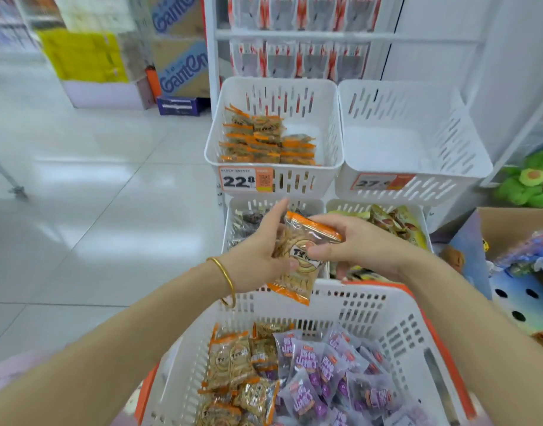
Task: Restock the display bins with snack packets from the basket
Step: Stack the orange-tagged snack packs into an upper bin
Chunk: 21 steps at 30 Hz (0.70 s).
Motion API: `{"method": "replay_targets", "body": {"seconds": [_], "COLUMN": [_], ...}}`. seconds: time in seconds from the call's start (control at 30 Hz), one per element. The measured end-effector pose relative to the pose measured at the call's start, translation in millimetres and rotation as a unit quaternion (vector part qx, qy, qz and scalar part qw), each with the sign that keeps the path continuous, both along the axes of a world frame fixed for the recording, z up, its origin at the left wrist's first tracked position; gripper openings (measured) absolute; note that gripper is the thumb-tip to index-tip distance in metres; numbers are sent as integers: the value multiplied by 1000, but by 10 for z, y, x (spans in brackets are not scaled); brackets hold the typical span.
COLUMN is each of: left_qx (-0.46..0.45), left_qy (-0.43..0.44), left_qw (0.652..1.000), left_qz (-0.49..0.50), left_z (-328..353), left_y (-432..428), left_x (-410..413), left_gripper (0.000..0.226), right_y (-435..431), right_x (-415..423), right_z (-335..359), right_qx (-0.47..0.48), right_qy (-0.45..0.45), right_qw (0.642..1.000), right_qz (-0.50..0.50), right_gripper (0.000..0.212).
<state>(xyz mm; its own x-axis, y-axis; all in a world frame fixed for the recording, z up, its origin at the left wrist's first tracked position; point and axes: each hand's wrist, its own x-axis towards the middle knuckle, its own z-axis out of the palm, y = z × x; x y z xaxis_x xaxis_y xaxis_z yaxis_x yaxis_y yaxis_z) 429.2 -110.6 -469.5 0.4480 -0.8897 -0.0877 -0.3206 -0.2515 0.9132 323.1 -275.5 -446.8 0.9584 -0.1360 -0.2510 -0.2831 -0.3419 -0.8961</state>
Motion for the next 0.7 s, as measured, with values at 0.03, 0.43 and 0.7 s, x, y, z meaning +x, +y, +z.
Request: {"method": "replay_targets", "body": {"seconds": [0.03,0.43,0.7], "left_qx": [-13,26,122], "left_qy": [-1,-369,-449], "left_qw": [1000,909,874], "left_qz": [5,191,139], "left_z": [83,595,528], "left_y": [-50,-603,-1019], "left_x": [76,1620,2166], "left_gripper": [97,49,45], "right_y": [-35,-823,-1282], "right_x": [102,1752,2678], "right_z": [85,816,494], "right_qx": [-17,-394,-464], "right_qy": [-7,-299,-248], "right_qw": [1000,841,829], "right_qz": [-2,-219,-190], "right_gripper": [39,23,21]}}
